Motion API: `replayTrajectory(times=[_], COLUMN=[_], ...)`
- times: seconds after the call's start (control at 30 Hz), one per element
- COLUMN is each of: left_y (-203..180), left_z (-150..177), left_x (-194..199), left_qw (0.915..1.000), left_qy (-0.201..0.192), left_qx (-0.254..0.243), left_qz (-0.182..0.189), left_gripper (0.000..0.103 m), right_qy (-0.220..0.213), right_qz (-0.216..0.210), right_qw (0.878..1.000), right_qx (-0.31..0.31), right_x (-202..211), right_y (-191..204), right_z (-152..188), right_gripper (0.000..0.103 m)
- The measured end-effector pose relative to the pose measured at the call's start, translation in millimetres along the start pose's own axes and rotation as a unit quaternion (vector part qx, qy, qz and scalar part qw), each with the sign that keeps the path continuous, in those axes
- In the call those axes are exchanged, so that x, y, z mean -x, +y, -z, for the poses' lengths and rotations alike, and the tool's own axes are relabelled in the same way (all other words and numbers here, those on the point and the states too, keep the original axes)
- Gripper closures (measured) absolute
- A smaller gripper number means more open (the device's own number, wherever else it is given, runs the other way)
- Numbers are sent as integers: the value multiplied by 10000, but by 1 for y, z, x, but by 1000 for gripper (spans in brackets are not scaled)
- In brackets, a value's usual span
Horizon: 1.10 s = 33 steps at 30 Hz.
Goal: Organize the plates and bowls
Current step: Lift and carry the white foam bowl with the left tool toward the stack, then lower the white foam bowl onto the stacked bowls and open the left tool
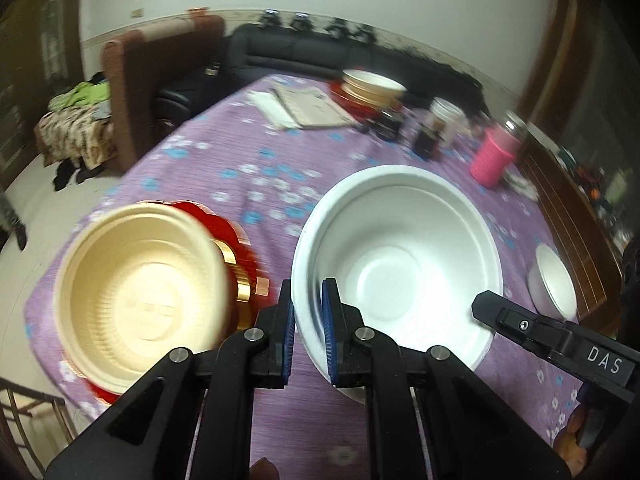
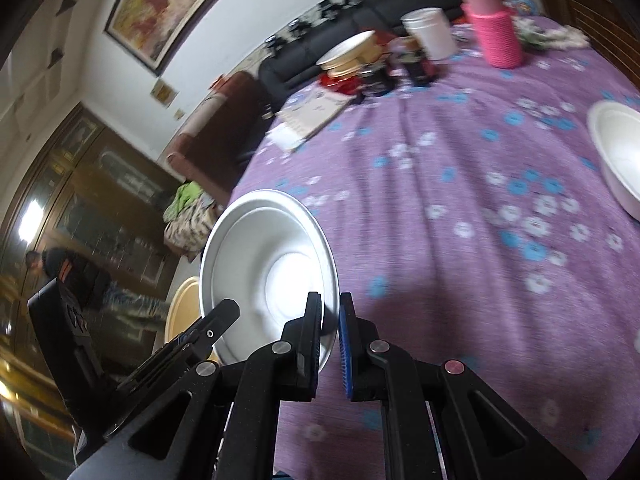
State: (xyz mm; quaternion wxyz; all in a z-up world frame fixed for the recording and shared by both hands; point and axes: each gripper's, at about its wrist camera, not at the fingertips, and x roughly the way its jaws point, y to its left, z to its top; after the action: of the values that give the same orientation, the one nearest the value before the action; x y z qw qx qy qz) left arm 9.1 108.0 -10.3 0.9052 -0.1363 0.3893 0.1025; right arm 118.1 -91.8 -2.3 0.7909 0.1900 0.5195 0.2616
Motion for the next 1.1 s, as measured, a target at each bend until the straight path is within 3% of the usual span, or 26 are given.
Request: replayTrajectory(times=[0.27,0.47,0.7,1.1], left_y=[68,106,126,134], left_z=[-6,-2,3,6], left_x=[20,19,10,7], left_qw=[9965,9921,9892,9877], left_qy=[-283,-250,-139,-86], left_qx=[602,937,1099,1102], left_qz=[-502,-798,-964,-1108], left_gripper=[93,93,92,92], right_qy=[318,622,921,1048], right_qz=[-401,-582,-635,-581], right_qw=[9968,9921,9884,9866], right_qx=[612,920,1029,1111], right_x=[-41,-75,-105,-119], right_y=[73,110,125,132], right_z=[3,10,19,19], right_gripper=[95,95,95,95])
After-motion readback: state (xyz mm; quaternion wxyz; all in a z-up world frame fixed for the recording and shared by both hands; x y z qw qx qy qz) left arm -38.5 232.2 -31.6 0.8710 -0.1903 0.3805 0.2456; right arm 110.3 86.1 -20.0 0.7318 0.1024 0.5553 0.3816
